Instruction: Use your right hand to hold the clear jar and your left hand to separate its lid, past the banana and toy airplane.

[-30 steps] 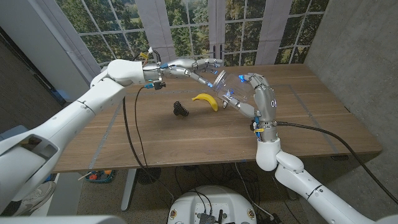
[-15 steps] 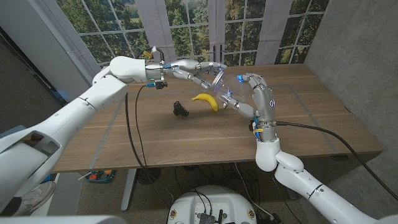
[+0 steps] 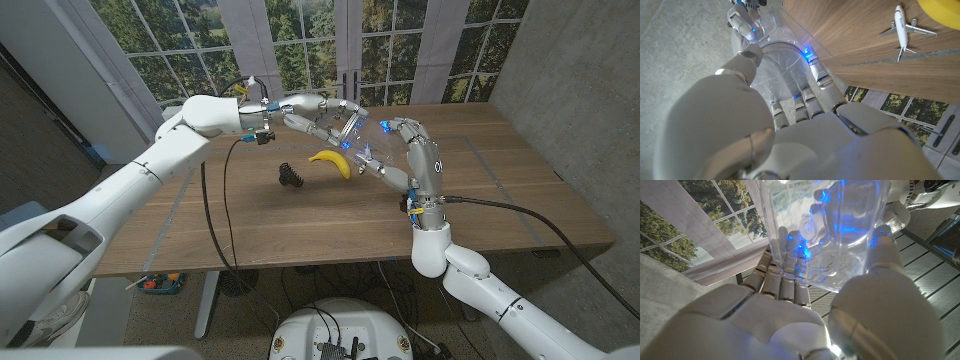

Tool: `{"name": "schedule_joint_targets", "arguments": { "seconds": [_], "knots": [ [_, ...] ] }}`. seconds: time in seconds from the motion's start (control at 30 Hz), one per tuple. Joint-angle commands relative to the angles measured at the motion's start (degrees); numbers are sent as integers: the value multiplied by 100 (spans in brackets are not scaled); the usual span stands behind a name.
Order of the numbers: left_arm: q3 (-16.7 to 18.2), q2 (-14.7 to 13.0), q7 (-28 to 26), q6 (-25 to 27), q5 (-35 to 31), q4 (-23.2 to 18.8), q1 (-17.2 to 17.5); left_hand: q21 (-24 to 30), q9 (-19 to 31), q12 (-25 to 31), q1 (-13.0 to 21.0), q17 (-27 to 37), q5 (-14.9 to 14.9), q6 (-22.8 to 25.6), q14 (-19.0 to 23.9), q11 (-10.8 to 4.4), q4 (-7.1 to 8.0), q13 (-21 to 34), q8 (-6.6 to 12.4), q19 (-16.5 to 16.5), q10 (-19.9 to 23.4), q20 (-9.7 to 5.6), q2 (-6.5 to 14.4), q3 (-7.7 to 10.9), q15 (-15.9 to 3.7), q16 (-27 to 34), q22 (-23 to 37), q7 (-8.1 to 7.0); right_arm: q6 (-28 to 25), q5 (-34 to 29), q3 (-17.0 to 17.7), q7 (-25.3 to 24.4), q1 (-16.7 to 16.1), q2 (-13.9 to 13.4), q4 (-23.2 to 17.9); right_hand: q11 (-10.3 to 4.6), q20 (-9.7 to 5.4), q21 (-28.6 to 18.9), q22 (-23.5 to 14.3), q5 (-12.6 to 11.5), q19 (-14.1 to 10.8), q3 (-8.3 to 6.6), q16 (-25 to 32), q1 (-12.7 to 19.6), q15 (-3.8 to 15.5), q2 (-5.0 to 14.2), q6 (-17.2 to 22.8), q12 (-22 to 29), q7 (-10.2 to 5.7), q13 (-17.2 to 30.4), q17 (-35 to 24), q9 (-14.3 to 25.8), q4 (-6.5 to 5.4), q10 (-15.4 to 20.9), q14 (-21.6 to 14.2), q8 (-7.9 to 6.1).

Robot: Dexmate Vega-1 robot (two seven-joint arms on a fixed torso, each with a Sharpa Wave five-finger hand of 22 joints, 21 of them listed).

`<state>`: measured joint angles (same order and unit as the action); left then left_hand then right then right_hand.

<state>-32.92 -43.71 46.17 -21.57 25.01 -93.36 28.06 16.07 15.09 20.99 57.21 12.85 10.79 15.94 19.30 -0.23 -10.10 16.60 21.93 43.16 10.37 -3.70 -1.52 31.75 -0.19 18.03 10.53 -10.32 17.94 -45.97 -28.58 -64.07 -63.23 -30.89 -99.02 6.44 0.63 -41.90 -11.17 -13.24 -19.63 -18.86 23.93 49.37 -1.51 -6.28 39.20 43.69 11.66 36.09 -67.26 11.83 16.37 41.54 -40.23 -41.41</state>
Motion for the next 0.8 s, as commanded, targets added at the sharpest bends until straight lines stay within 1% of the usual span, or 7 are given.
{"name": "schedule_joint_targets", "arguments": {
  "seconds": [0.03,0.17,0.3,0.5,0.67,0.77,0.8],
  "knots": [
    [50,-94,-629,582,71,-549,380,139,60,99,-11,119,-41,155,586,114,63,91,82,415,183,-479,39,-306,-764,223,16,43,123,-271,237,7,-143,155,26,-1710,32,-24,-17,-25,2,-1823,-22,531,1446,501,1902,22,-1547,852,-13,46,-662,1746,-439,-146],
    [192,-220,-1229,915,-3,-1001,707,287,104,271,-147,178,-30,391,893,212,100,160,189,796,610,-577,53,-557,-775,393,22,179,227,-447,382,7,-205,284,65,-1715,38,-29,-16,-23,10,-1826,-30,526,1441,503,1910,6,-1555,839,-14,44,-667,1747,-439,-146],
    [321,-272,-1668,1359,204,-1291,954,538,179,556,-340,119,-11,872,1730,221,118,231,399,1380,1448,-687,89,-683,-997,617,28,393,304,-628,508,7,-262,383,86,-1715,39,-36,-15,-21,11,-1826,-38,522,1438,496,1898,5,-1548,851,-15,55,-668,1744,-435,-146],
    [457,-401,-2270,2160,435,-1768,1205,887,275,815,-545,-90,-10,1363,2798,241,101,191,609,2137,2594,-799,100,-675,-1233,716,26,905,414,-1142,796,7,-384,635,143,-1704,48,-37,-14,-17,39,-1825,-36,525,1443,494,1891,-9,-1545,839,-26,56,-666,1749,-444,-141],
    [540,-527,-2757,2760,495,-2156,1332,1198,374,970,-647,-232,-16,1886,3857,102,69,49,805,2730,3682,-827,177,-527,-1279,681,29,1337,619,-1657,1126,7,-489,953,209,-1682,57,-37,-14,-16,67,-1826,-48,529,1443,494,1886,-24,-1533,848,-32,57,-664,1719,-428,-137],
    [549,-630,-2900,3109,516,-2374,1324,1296,413,973,-645,-253,-17,2138,4163,99,51,-35,892,2878,3955,-839,198,-455,-1284,632,37,1489,821,-2053,1400,7,-560,1225,253,-1672,60,-37,-15,-17,87,-1832,-68,531,1438,496,1880,-27,-1535,859,-27,51,-665,1709,-400,-130],
    [541,-665,-2940,3256,522,-2448,1303,1379,445,977,-652,-257,-25,2255,4423,101,45,-106,922,2994,4174,-836,206,-410,-1290,608,45,1642,888,-2166,1483,7,-579,1306,264,-1673,60,-35,-15,-15,96,-1825,-61,531,1439,492,1878,-29,-1531,855,-34,50,-663,1714,-404,-128]
  ]
}}
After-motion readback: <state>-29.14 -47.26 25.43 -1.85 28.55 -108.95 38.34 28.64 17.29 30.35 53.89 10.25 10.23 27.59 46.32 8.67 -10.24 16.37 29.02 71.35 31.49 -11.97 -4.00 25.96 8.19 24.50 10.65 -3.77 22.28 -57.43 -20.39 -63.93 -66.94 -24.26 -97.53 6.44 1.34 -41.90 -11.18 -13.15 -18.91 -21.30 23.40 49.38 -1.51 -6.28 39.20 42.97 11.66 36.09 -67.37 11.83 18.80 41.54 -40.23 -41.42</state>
